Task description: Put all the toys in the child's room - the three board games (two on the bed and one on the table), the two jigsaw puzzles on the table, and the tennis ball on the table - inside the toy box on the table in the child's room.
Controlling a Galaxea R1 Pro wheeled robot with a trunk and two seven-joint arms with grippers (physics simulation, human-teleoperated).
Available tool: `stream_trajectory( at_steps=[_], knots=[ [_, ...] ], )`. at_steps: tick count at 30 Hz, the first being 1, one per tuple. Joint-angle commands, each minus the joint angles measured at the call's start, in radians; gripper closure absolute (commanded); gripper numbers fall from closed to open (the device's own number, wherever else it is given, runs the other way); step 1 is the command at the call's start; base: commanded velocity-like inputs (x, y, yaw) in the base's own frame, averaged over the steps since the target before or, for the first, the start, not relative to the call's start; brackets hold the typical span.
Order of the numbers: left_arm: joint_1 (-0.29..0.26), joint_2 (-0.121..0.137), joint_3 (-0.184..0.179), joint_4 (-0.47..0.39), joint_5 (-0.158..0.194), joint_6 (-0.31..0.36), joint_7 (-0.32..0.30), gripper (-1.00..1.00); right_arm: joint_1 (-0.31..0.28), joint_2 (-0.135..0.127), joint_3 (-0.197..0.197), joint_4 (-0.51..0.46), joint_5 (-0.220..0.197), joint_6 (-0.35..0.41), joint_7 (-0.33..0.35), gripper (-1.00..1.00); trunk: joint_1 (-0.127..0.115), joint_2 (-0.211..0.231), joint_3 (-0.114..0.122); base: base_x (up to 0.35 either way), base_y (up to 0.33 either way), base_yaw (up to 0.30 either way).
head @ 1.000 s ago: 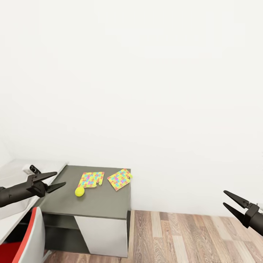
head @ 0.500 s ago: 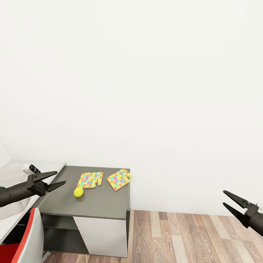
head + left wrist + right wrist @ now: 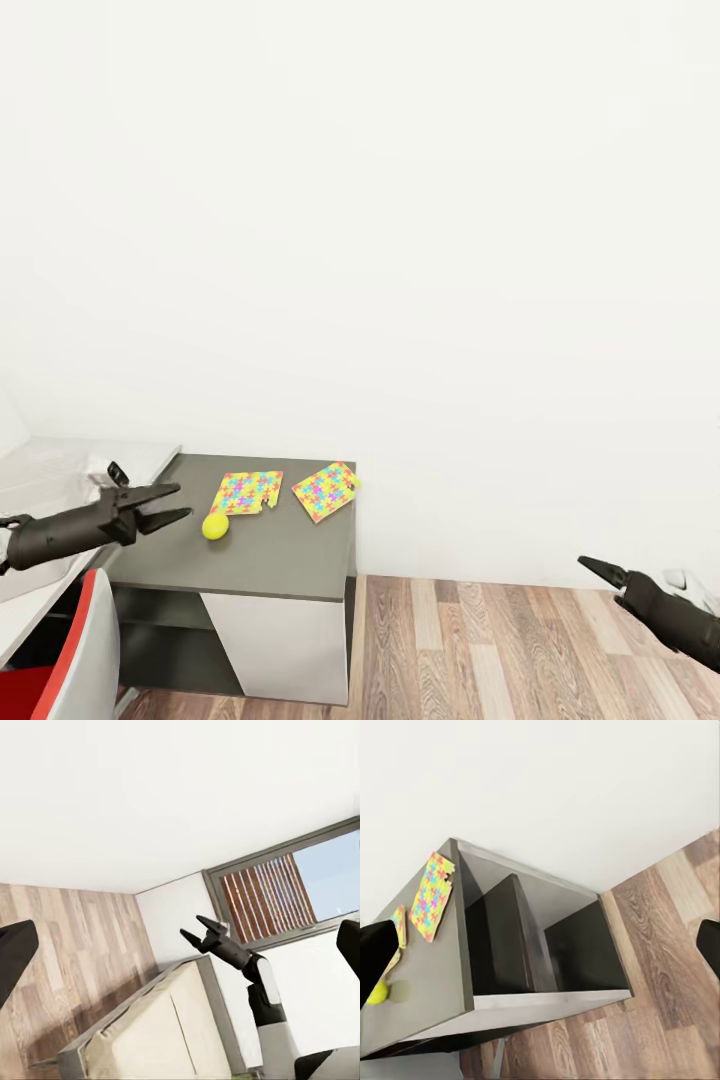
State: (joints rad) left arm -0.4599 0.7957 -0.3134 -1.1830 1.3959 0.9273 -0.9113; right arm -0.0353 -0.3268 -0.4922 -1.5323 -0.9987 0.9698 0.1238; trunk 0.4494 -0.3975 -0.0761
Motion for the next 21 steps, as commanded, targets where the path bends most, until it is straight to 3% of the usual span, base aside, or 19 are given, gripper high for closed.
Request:
stream_trajectory(
  at_steps=[1,3,4,5,7,8,10,11,12,13,15,17,21],
  knots=[
    [-0.003,-0.01,-0.002,-0.002,-0.009,0.005,0.008,-1.0,-0.005,0.0,0.007,0.0,0.012,0.005,-0.007,-1.0,0.001,-0.003,-0.002,0.0,0.0,0.0],
    [-0.007,-0.052,0.001,-0.008,-0.047,0.006,0.046,-1.0,-0.014,0.0,0.03,0.0,0.015,0.005,-0.047,-1.0,0.001,-0.003,-0.002,0.0,0.0,0.0],
    [-0.01,-0.086,0.002,-0.012,-0.074,0.007,0.085,-1.0,-0.021,0.0,0.046,0.001,0.017,0.005,-0.066,-1.0,0.001,-0.003,-0.002,0.0,0.0,0.0],
    [-0.01,-0.1,0.002,-0.014,-0.085,0.008,0.104,-1.0,-0.024,0.0,0.053,0.002,0.018,0.004,-0.074,-1.0,0.001,-0.003,-0.002,0.0,0.0,0.0],
    [-0.014,-0.164,0.003,-0.027,-0.126,0.013,0.201,-1.0,-0.035,0.0,0.077,0.002,0.019,0.004,-0.095,-1.0,0.001,-0.003,-0.002,0.0,0.0,0.0],
    [-0.015,-0.182,0.003,-0.032,-0.135,0.014,0.231,-1.0,-0.036,0.0,0.082,0.002,0.02,0.004,-0.098,-1.0,0.001,-0.003,-0.002,0.0,0.0,0.0],
    [-0.021,-0.261,0.003,-0.046,-0.174,0.019,0.376,-1.0,-0.04,0.0,0.098,0.003,0.021,0.004,-0.109,-1.0,0.001,-0.003,-0.002,0.0,0.0,0.0],
    [-0.025,-0.283,0.003,-0.049,-0.183,0.02,0.417,-1.0,-0.041,0.0,0.101,0.002,0.021,0.004,-0.112,-1.0,0.001,-0.003,-0.002,0.0,0.0,0.0],
    [-0.034,-0.326,0.003,-0.053,-0.203,0.023,0.503,-1.0,-0.042,0.0,0.107,0.002,0.021,0.004,-0.118,-1.0,0.001,-0.003,-0.002,0.0,0.0,0.0],
    [-0.04,-0.346,0.003,-0.054,-0.213,0.024,0.546,-1.0,-0.042,0.0,0.109,0.002,0.021,0.004,-0.12,-1.0,0.001,-0.003,-0.002,0.0,0.0,0.0],
    [-0.056,-0.409,0.003,-0.052,-0.248,0.027,0.706,-1.0,-0.044,0.001,0.122,0.002,0.021,0.004,-0.133,-1.0,0.001,-0.003,-0.002,0.0,0.0,0.0],
    [-0.062,-0.433,0.003,-0.058,-0.263,0.028,0.794,-1.0,-0.045,0.001,0.134,0.001,0.021,0.004,-0.146,-1.0,0.001,-0.003,-0.002,0.0,0.0,0.0],
    [-0.066,-0.451,-0.001,-0.071,-0.275,0.03,0.869,-1.0,-0.059,0.001,0.166,0.001,0.021,0.009,-0.183,-1.0,0.001,-0.003,-0.002,0.0,0.0,0.0]
  ],
)
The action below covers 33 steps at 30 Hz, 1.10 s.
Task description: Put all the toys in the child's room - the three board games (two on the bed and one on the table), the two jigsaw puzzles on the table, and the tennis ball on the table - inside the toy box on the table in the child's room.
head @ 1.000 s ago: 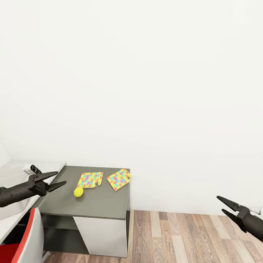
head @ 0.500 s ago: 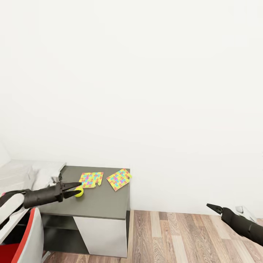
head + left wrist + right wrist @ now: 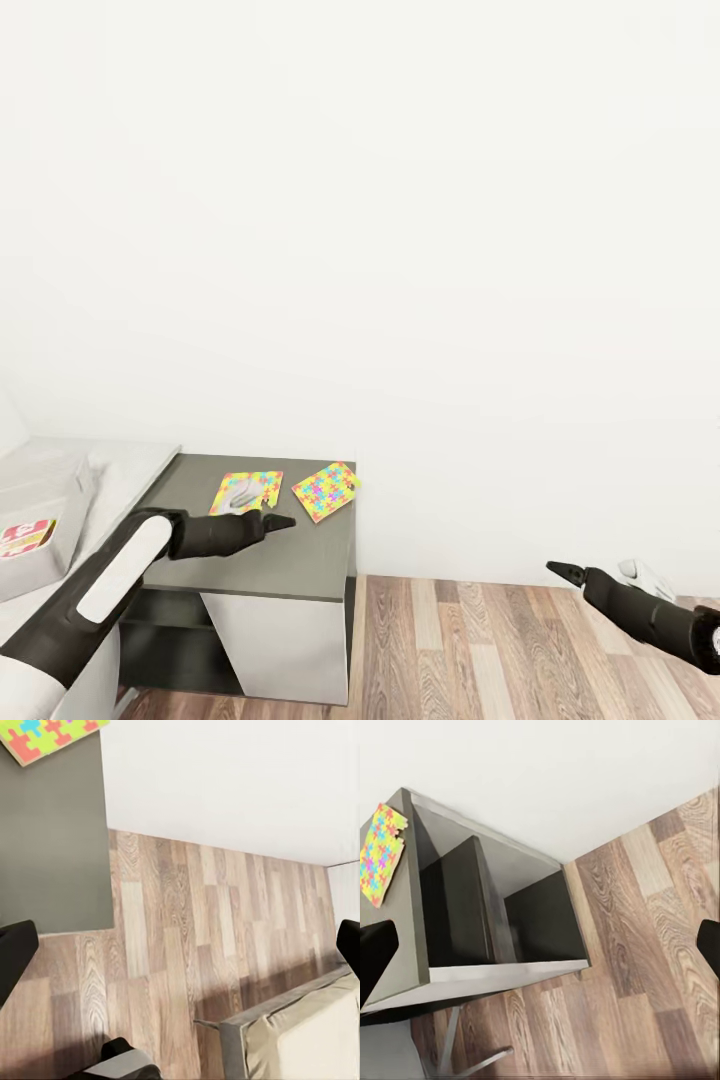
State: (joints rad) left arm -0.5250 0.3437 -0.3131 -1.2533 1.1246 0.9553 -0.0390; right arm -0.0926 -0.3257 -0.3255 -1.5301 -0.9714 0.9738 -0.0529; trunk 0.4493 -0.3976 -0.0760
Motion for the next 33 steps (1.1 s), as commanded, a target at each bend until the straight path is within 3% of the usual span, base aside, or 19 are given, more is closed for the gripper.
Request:
stream_trajectory(
  at_steps=[1,7,10,19,33],
  knots=[
    [-0.002,-0.002,-0.001,-0.003,-0.005,0.002,0.006,-1.0,-0.009,0.0,0.018,-0.001,-0.006,0.007,-0.022,-1.0,0.001,-0.002,-0.002,0.0,0.0,0.0],
    [-0.003,-0.007,-0.006,-0.017,-0.01,0.0,0.025,-1.0,-0.048,0.001,0.136,0.0,-0.007,0.012,-0.149,-1.0,0.001,-0.002,-0.002,0.047,0.0,0.0],
    [-0.003,-0.007,-0.008,-0.02,-0.011,-0.002,0.029,-1.0,-0.057,0.012,0.168,-0.001,-0.008,0.014,-0.199,-1.0,0.001,-0.002,-0.002,0.231,-0.008,0.0],
    [-0.003,-0.008,-0.004,-0.021,-0.011,0.0,0.033,-1.0,-0.062,0.064,0.184,-0.005,-0.005,0.018,-0.223,-1.0,0.001,-0.002,-0.002,0.107,-0.037,0.0],
    [-0.003,-0.008,-0.008,-0.021,-0.014,-0.007,0.045,-1.0,-0.063,0.068,0.186,-0.008,-0.004,0.018,-0.226,-1.0,0.001,-0.002,-0.002,0.164,-0.011,0.0]
  ],
)
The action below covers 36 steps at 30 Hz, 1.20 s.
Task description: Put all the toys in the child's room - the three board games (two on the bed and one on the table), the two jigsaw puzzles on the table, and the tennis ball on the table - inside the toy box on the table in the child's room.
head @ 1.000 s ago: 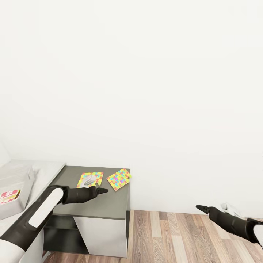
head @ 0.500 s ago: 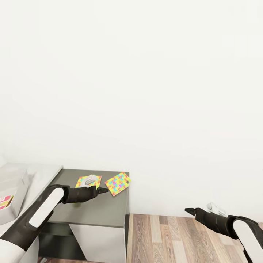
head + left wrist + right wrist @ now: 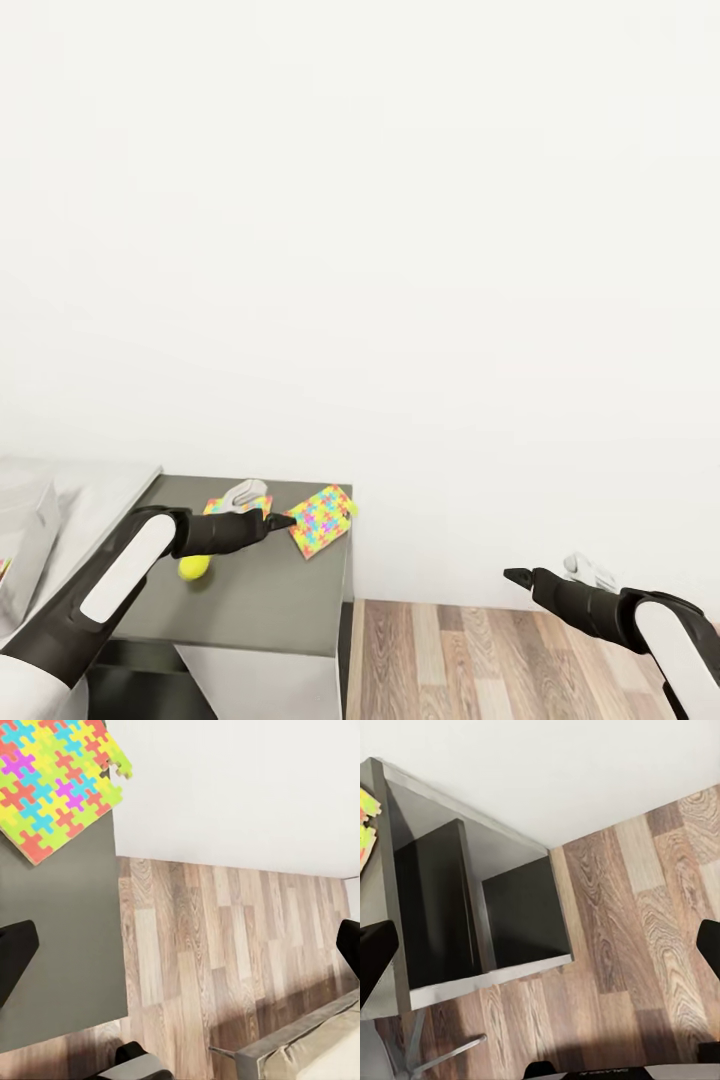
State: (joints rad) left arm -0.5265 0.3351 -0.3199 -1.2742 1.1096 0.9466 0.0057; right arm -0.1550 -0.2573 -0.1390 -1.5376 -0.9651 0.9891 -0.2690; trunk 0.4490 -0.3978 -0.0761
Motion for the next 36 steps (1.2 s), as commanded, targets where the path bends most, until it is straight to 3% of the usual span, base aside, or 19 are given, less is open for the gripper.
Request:
stream_trajectory(
  at_steps=[1,8,14,16,19,22,23,24,27,31,36],
  knots=[
    [-0.001,0.0,-0.002,-0.001,0.001,0.002,0.01,-1.0,-0.001,0.0,0.0,-0.001,-0.011,0.004,-0.011,-1.0,0.001,-0.002,-0.002,0.212,-0.003,0.0],
    [-0.001,-0.003,0.002,-0.001,0.002,-0.001,0.125,-1.0,-0.017,0.011,0.019,0.002,-0.001,0.003,-0.041,-1.0,0.001,-0.002,-0.002,0.161,-0.001,0.0],
    [-0.001,-0.015,0.004,0.0,0.001,-0.003,0.189,-1.0,-0.063,0.049,0.125,0.009,0.024,0.003,-0.19,-1.0,0.001,-0.002,-0.002,0.017,0.0,0.0],
    [-0.001,-0.024,0.008,0.001,0.001,-0.004,0.216,-1.0,-0.088,0.084,0.183,0.024,0.029,0.003,-0.278,-1.0,0.001,-0.002,-0.002,0.004,0.0,0.0],
    [-0.002,-0.043,0.009,0.013,-0.006,-0.011,0.246,-1.0,-0.114,0.112,0.215,0.054,0.031,0.003,-0.35,-1.0,0.001,-0.002,-0.002,0.002,0.0,0.0],
    [-0.013,-0.088,0.01,0.054,-0.059,-0.042,0.297,-1.0,-0.129,0.128,0.239,0.076,0.031,-0.001,-0.392,-1.0,0.001,-0.002,-0.002,0.0,0.0,0.0],
    [-0.03,-0.102,0.011,0.077,-0.092,-0.059,0.318,-1.0,-0.131,0.13,0.249,0.08,0.032,-0.002,-0.399,-1.0,0.001,-0.002,-0.002,0.0,0.0,0.0],
    [-0.054,-0.111,0.012,0.099,-0.122,-0.074,0.334,-1.0,-0.132,0.129,0.256,0.082,0.032,-0.003,-0.402,-1.0,0.001,-0.002,-0.002,0.0,0.0,0.0],
    [-0.105,-0.122,0.013,0.147,-0.164,-0.096,0.353,-1.0,-0.135,0.128,0.263,0.086,0.032,-0.005,-0.404,-1.0,0.001,-0.002,-0.002,0.0,0.0,0.0],
    [-0.128,-0.125,0.016,0.209,-0.178,-0.107,0.359,-1.0,-0.135,0.132,0.264,0.089,0.033,-0.008,-0.404,-1.0,0.001,-0.002,-0.002,0.0,0.0,0.0],
    [-0.135,-0.125,0.02,0.27,-0.186,-0.177,0.359,-1.0,-0.135,0.133,0.262,0.089,0.033,-0.01,-0.404,-1.0,0.001,-0.002,-0.002,0.0,0.0,0.0]
  ],
)
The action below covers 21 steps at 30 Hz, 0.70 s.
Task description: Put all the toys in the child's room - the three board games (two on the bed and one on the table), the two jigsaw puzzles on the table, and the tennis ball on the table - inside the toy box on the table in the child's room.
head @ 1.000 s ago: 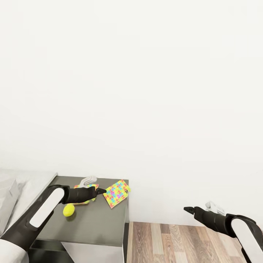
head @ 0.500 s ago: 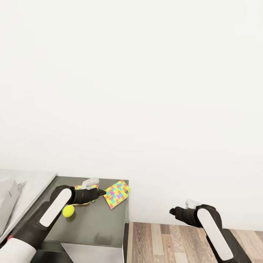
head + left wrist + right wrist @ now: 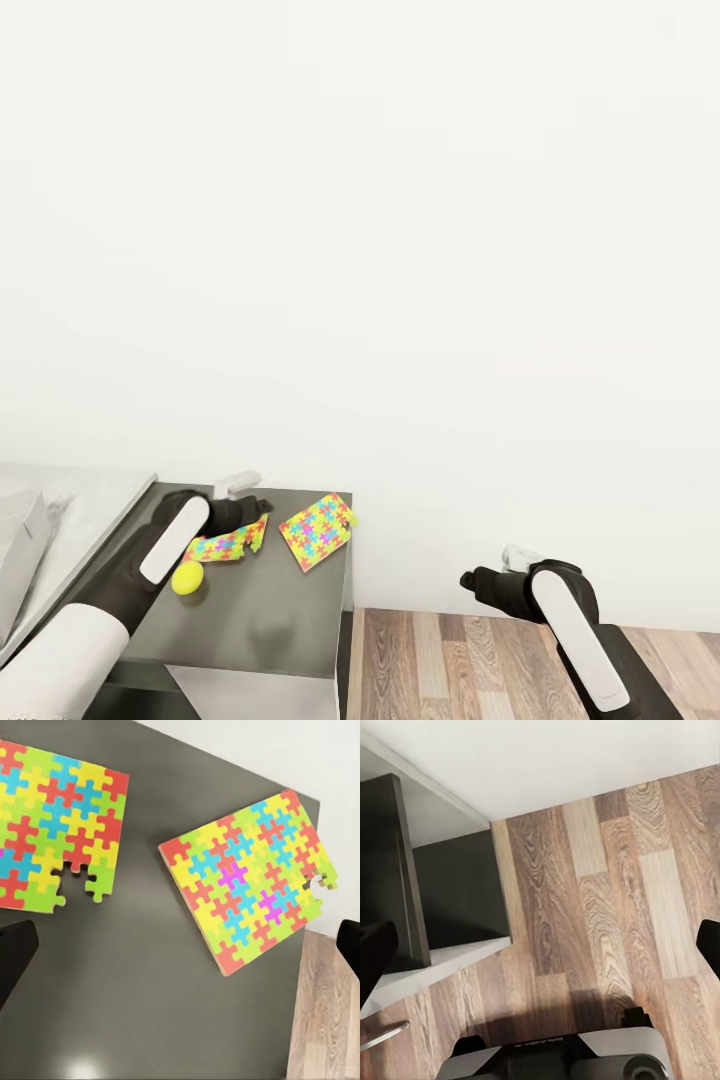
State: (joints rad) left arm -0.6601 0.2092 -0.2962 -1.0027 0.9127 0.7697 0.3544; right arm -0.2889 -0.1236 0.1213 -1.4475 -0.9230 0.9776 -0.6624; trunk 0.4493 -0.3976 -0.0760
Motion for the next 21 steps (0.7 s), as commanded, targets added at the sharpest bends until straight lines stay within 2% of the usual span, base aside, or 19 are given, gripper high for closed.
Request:
stream_trajectory(
  at_steps=[1,14,18,20,21],
  knots=[
    [-0.002,0.001,-0.003,0.008,0.009,-0.012,0.009,-1.0,-0.001,-0.001,0.001,-0.001,-0.009,0.001,-0.01,-1.0,0.001,-0.002,-0.002,0.0,0.0,0.0],
    [-0.003,-0.009,-0.015,0.027,0.003,-0.041,0.013,-1.0,-0.001,-0.001,-0.001,-0.001,-0.012,0.001,-0.01,-1.0,0.001,-0.002,-0.002,0.005,-0.004,0.0],
    [-0.003,-0.034,-0.036,0.027,-0.026,-0.042,0.015,-1.0,-0.001,-0.003,-0.001,-0.001,-0.015,0.001,-0.007,-1.0,0.001,-0.002,-0.002,0.108,-0.177,0.0],
    [-0.003,-0.042,-0.047,0.027,-0.063,-0.043,0.014,-1.0,-0.001,-0.004,-0.002,-0.001,-0.016,0.001,-0.006,-1.0,0.001,-0.002,-0.002,0.09,-0.142,0.0],
    [-0.003,-0.043,-0.048,0.027,-0.069,-0.043,0.014,-1.0,-0.001,-0.004,-0.002,-0.001,-0.017,0.001,-0.006,-1.0,0.001,-0.002,-0.002,0.051,-0.079,0.0]
  ],
)
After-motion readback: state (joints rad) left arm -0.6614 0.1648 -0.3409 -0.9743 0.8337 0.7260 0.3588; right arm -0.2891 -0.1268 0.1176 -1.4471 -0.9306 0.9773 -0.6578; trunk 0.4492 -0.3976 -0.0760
